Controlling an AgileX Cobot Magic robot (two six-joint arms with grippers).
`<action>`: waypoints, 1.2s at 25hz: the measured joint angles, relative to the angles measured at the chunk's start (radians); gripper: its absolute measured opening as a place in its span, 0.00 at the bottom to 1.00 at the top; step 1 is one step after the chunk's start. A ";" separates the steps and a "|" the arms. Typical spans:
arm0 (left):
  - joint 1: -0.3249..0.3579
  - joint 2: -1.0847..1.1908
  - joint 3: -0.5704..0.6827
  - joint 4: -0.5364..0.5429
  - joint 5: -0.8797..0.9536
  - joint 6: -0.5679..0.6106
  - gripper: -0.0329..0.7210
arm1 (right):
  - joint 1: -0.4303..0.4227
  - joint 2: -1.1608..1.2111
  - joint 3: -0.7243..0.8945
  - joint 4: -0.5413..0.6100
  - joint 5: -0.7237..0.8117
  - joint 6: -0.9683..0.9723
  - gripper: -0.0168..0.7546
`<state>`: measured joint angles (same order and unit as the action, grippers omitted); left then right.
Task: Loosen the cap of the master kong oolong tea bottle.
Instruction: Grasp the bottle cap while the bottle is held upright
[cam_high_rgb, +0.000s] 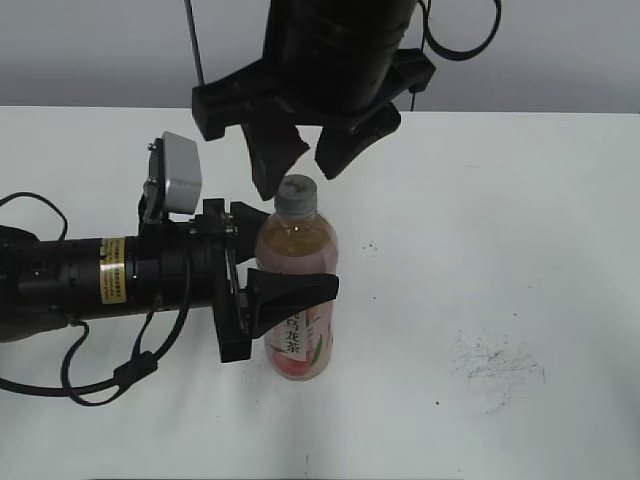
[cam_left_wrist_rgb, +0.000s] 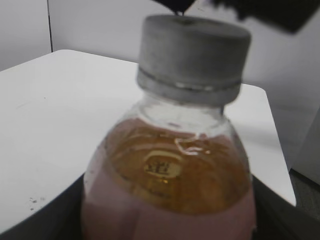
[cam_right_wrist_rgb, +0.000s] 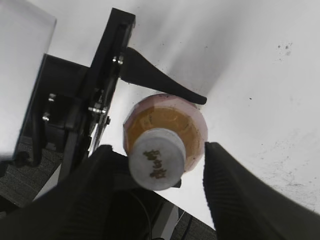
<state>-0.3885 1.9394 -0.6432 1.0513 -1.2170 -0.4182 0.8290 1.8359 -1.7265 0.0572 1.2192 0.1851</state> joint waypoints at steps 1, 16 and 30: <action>0.000 0.000 0.000 0.000 0.000 0.000 0.64 | -0.006 0.000 0.005 0.001 0.000 0.000 0.58; 0.000 0.000 0.000 0.000 0.000 0.000 0.64 | -0.039 0.020 0.008 0.085 0.000 -0.042 0.58; 0.000 0.000 0.000 -0.002 0.000 0.000 0.64 | -0.039 0.030 0.008 0.093 0.001 -0.169 0.38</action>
<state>-0.3885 1.9394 -0.6432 1.0491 -1.2170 -0.4182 0.7899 1.8658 -1.7183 0.1503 1.2202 0.0162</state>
